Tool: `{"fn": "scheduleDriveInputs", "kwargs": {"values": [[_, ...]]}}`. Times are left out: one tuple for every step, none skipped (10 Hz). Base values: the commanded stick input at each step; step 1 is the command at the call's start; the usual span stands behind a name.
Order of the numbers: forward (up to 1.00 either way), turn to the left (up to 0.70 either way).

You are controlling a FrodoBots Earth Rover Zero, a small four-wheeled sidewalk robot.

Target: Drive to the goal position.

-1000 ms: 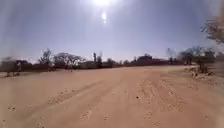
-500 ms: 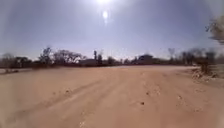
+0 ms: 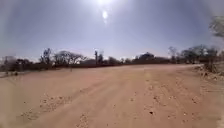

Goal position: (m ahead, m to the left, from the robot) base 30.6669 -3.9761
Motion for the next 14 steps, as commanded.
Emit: {"fn": "scheduleDriveInputs", "kwargs": {"values": [[0.7, 0.0], [0.7, 0.0], [0.7, 0.0], [0.7, 0.0], [0.7, 0.0], [0.7, 0.0], [0.7, 0.0], [0.85, 0.0], [0.85, 0.0], [0.85, 0.0], [0.85, 0.0], [0.85, 0.0], [0.85, 0.0], [0.85, 0.0]]}}
